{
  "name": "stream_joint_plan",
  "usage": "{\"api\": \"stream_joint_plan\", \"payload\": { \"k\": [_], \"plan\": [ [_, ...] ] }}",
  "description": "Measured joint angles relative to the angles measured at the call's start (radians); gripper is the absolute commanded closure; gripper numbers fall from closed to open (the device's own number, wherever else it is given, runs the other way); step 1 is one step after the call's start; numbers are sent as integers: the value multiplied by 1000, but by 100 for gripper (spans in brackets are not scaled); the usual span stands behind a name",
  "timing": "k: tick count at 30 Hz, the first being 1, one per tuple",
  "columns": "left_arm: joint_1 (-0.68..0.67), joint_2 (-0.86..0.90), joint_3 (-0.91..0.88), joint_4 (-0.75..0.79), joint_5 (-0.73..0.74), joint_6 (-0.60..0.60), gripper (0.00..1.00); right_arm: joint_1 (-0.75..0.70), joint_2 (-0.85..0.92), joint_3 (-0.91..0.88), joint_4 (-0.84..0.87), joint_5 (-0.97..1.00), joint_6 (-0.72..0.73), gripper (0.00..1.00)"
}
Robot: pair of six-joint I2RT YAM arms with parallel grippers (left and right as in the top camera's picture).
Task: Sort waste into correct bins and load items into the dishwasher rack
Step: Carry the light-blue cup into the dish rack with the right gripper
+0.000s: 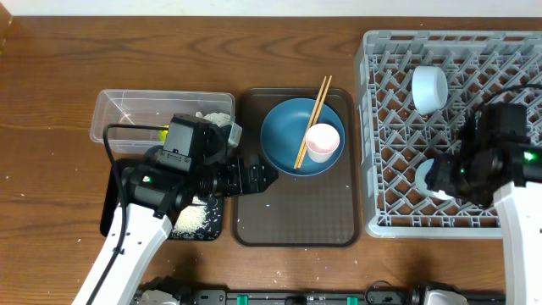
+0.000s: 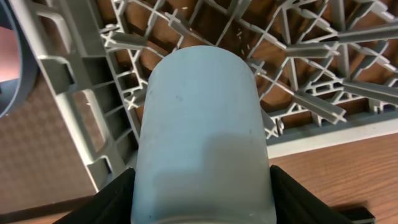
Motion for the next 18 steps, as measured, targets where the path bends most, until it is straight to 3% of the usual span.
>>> {"api": "stream_joint_plan", "payload": {
  "k": [7,11,12,16,18],
  "plan": [
    [0,0,0,0,0,0,0,0,67,0,45,-16,0,55],
    [0,0,0,0,0,0,0,0,96,0,53,-25,0,47],
    [0,0,0,0,0,0,1,0,100,0,53,-27,0,41],
    [0,0,0,0,0,0,1,0,113,0,53,-32,16,1],
    [0,0,0,0,0,0,1,0,114,0,55,-35,16,1]
  ]
}}
